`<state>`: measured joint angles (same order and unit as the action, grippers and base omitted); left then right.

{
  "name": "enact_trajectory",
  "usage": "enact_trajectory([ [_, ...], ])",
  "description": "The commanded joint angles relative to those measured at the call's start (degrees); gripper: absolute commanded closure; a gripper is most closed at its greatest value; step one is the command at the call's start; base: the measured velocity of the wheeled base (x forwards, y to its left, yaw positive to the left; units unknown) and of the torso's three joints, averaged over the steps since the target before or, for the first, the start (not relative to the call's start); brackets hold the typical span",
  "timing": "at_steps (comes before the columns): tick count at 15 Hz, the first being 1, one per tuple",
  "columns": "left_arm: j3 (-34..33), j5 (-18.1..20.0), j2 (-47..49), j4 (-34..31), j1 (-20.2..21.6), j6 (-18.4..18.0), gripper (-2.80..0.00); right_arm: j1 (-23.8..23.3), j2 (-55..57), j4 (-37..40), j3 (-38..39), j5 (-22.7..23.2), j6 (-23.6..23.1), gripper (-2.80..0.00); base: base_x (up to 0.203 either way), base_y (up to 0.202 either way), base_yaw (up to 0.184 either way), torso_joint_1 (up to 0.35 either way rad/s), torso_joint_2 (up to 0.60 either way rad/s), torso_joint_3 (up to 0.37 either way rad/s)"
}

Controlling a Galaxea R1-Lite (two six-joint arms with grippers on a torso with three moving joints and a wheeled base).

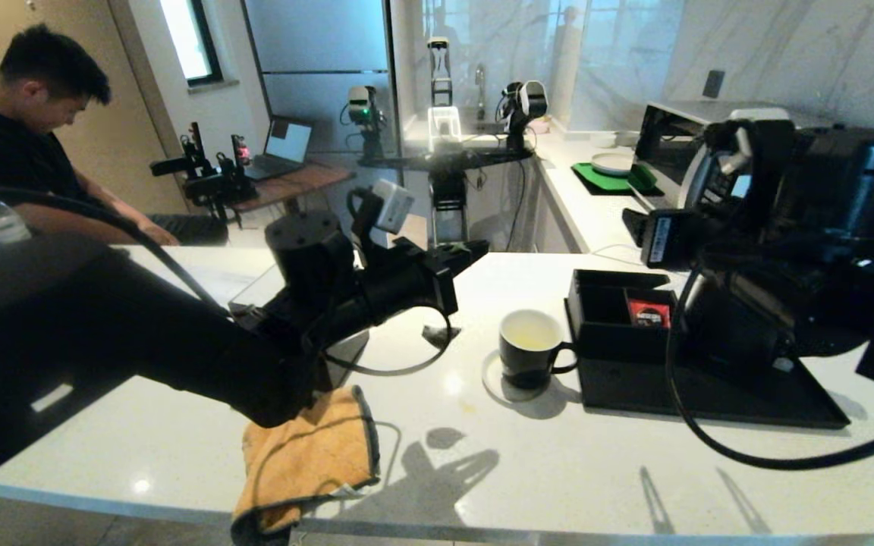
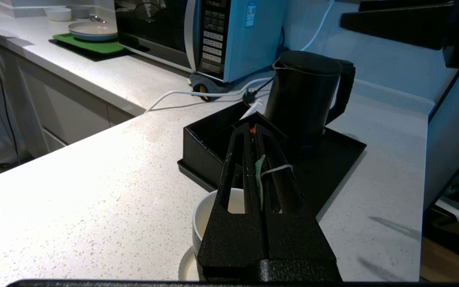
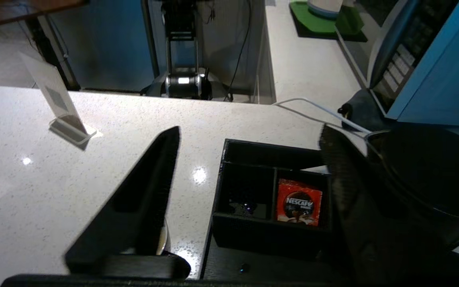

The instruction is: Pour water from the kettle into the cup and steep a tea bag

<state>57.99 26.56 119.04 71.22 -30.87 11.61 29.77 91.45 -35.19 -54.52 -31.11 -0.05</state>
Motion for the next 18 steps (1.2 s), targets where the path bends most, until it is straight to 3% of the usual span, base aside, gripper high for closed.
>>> enact_trajectory([
  [1,-0.4,0.1,-0.1,0.5,-0.1,0.1,0.0,-0.7,-3.3,-1.6,3.0,-0.2,-0.3,0.0,0.0,0.0,0.0,0.0,0.0,0.0],
  [7,-2.5,-0.1,-0.9,0.6,-0.9,0.0,0.0,-2.8,-6.8,-3.9,5.4,-0.1,-0.4,0.0,0.0,0.0,0.0,0.0,0.0,0.0],
  [11,-2.4,-0.3,-1.2,0.5,-1.4,0.0,0.0,-11.9,-7.4,-12.7,12.3,0.1,-2.3,0.0,0.0,0.0,0.0,0.0,0.0,0.0],
  [15,-2.2,-0.4,-1.0,0.6,-2.5,-0.1,0.0,-20.9,-8.6,-26.4,24.0,0.5,-3.1,0.0,0.0,0.0,0.0,0.0,0.0,0.0],
  [18,-2.2,-0.5,-1.1,0.5,-3.4,-0.1,0.0,-24.9,-13.5,-31.0,32.4,1.9,-4.0,0.0,0.0,0.0,0.0,0.0,0.0,0.0],
])
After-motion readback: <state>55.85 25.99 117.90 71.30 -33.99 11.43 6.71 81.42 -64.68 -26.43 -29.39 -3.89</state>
